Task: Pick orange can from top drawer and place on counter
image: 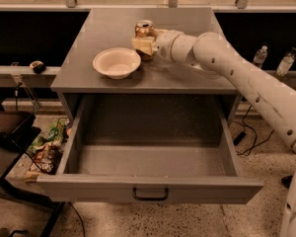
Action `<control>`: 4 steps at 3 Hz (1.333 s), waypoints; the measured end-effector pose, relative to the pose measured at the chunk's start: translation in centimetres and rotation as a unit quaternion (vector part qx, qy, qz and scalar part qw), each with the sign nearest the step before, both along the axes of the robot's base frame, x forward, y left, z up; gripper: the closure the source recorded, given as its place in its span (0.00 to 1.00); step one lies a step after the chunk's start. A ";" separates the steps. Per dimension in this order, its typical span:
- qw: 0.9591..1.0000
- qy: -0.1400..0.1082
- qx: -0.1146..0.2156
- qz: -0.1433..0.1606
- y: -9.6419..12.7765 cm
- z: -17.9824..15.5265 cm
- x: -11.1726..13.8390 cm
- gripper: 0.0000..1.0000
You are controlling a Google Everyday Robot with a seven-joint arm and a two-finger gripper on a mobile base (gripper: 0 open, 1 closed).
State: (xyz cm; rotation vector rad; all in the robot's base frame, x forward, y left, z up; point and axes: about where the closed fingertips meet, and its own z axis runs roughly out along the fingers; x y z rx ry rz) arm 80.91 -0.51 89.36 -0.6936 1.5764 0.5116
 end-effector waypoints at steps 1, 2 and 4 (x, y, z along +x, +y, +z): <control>1.000 -0.005 -0.014 0.001 -0.2 1.7 0.6 0.00; 0.999 -0.014 -0.045 0.003 -1.5 6.5 0.3 0.00; 0.985 -0.006 -0.174 0.001 -7.8 17.9 -7.8 0.00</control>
Offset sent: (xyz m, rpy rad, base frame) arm -0.0139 -0.0583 0.1448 -0.2237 -0.0392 0.0180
